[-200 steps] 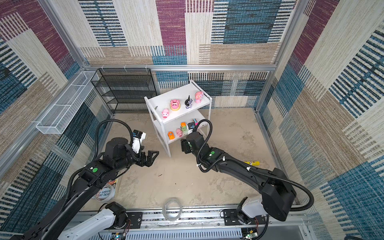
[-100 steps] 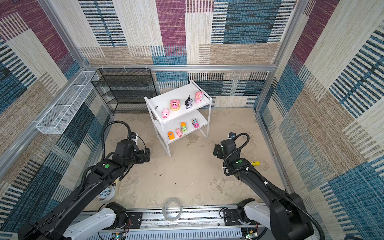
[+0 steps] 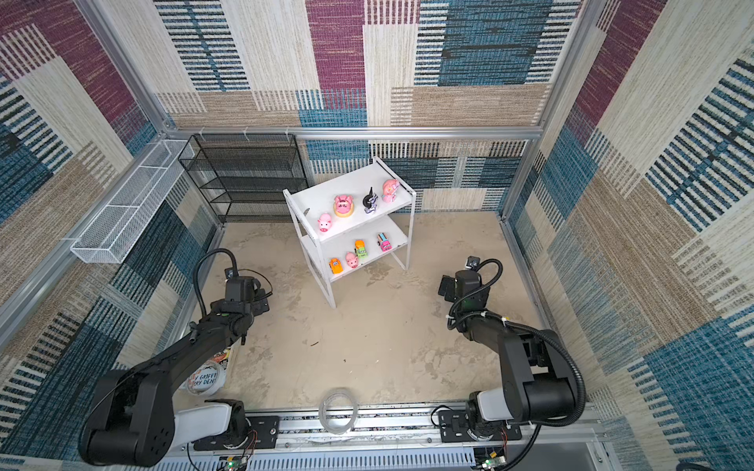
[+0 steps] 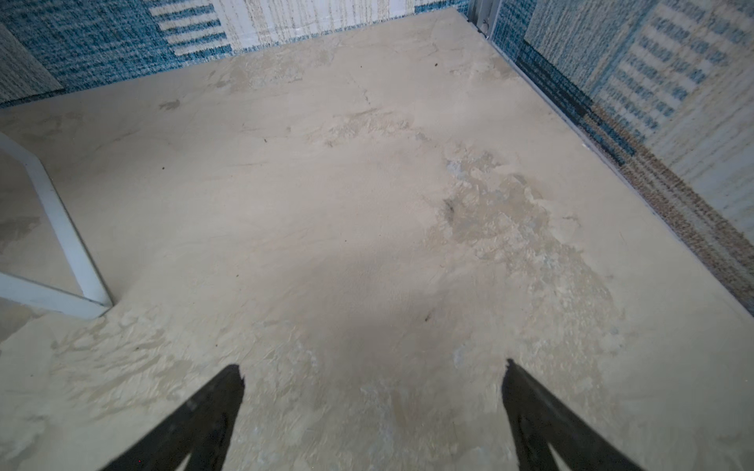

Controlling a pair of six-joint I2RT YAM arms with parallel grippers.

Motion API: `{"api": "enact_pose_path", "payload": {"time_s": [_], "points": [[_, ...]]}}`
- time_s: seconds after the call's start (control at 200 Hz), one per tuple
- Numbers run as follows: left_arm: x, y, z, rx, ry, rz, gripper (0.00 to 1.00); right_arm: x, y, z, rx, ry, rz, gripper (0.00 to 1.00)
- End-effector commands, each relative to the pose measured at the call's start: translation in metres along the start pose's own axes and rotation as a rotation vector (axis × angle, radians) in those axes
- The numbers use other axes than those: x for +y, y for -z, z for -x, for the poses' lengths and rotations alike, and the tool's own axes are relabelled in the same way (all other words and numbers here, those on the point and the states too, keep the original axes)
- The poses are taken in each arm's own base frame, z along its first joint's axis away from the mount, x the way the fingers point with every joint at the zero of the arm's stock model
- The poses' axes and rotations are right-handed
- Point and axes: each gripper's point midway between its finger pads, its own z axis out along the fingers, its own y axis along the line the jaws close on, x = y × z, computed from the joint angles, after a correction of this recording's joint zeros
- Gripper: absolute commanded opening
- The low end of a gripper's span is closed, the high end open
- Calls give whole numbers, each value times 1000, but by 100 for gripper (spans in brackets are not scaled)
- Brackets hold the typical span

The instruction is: Place and organize the plastic toys onto the shelf

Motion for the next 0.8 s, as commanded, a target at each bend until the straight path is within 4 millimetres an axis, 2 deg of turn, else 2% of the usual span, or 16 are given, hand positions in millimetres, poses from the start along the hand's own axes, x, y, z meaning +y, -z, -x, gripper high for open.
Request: {"api": "enact_pose_path", "payload": {"time_s": [0.0, 0.1, 0.145, 0.205, 0.29, 0.336, 0.361, 0.416, 0.511, 0.556, 0.601, 0.676, 0.796], "points": [[-16, -13, 45, -220, 6, -33, 99, 9, 6, 49, -256, 13, 50, 100], [-30, -13, 59, -289, -44, -87, 99, 10, 16, 55, -320, 17, 78, 100], [-31, -17, 54, -303, -40, -90, 99, 8, 15, 56, -323, 15, 65, 100], [-34, -15, 60, -379, -29, -111, 99, 6, 16, 58, -339, 29, 57, 100], [-37, -19, 56, -329, -29, -146, 99, 0, 23, 65, -394, 31, 43, 100], [-38, -20, 58, -341, -31, -159, 99, -4, 29, 57, -438, 26, 69, 100], [-38, -20, 56, -330, -31, -162, 99, -2, 34, 63, -478, 28, 95, 100], [-37, -17, 57, -355, -26, -166, 99, 3, 28, 57, -431, 46, 122, 100], [-42, -10, 51, -395, -31, -218, 99, 3, 35, 56, -462, 47, 142, 100], [-47, -12, 42, -388, -46, -243, 99, 5, 36, 52, -460, 52, 164, 100], [-47, -12, 47, -446, -51, -234, 99, 5, 43, 52, -509, 57, 180, 100], [-48, -15, 42, -376, -50, -248, 99, 5, 40, 49, -479, 59, 181, 100], [-45, -18, 45, -380, -31, -242, 99, 4, 41, 51, -495, 56, 175, 100]]}}
